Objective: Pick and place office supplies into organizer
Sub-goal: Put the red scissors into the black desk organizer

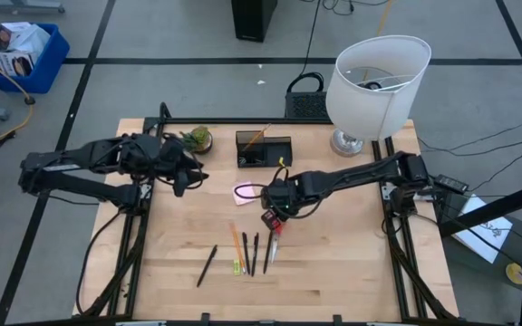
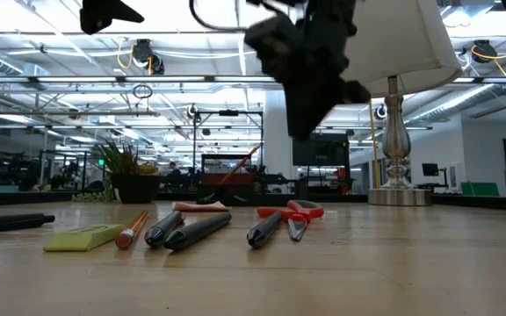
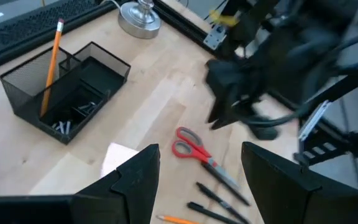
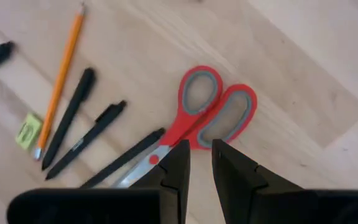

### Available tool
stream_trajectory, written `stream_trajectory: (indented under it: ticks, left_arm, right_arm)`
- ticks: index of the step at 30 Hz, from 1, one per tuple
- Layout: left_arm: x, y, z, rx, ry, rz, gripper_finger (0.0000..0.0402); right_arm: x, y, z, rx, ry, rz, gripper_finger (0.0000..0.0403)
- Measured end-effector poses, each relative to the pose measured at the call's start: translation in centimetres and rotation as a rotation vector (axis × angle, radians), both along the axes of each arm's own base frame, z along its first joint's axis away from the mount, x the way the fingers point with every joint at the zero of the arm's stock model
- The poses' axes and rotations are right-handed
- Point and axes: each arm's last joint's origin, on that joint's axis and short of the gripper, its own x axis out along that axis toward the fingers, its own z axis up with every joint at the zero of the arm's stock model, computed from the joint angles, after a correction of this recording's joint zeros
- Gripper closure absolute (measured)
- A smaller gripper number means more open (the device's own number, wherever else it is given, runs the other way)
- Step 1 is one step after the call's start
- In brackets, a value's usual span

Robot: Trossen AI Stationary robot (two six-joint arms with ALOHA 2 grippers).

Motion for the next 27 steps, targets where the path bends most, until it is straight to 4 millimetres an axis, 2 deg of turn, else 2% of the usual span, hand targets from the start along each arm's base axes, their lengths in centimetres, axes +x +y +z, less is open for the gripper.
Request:
stream_trajectory:
  ticks: [4, 9, 14, 27]
  left_arm:
    - [-0.7, -0.1, 0.4, -0.008, -0.028, 0.003, 0.0169]
    - [-1.5, -0.1, 0.8, -0.006, -0.058, 0.002, 0.0169]
    - [-1.7, -0.1, 0.9, -0.005, -0.066, 0.002, 0.0169]
    - [-1.6, -0.1, 0.8, -0.005, -0.063, 0.002, 0.0169]
  right_arm:
    - [-0.6, -0.4, -2.3, 0.024, 0.037, -0.045, 0.0344]
    - [-1.1, -0.7, -3.6, 0.025, 0.053, -0.06, 0.0344]
    - [-0.6, -0.7, -3.6, 0.03, -0.012, -0.071, 0.0344]
    - [-0.5, -1.7, -3.8, -0.049, -0.016, -0.092, 0.0344]
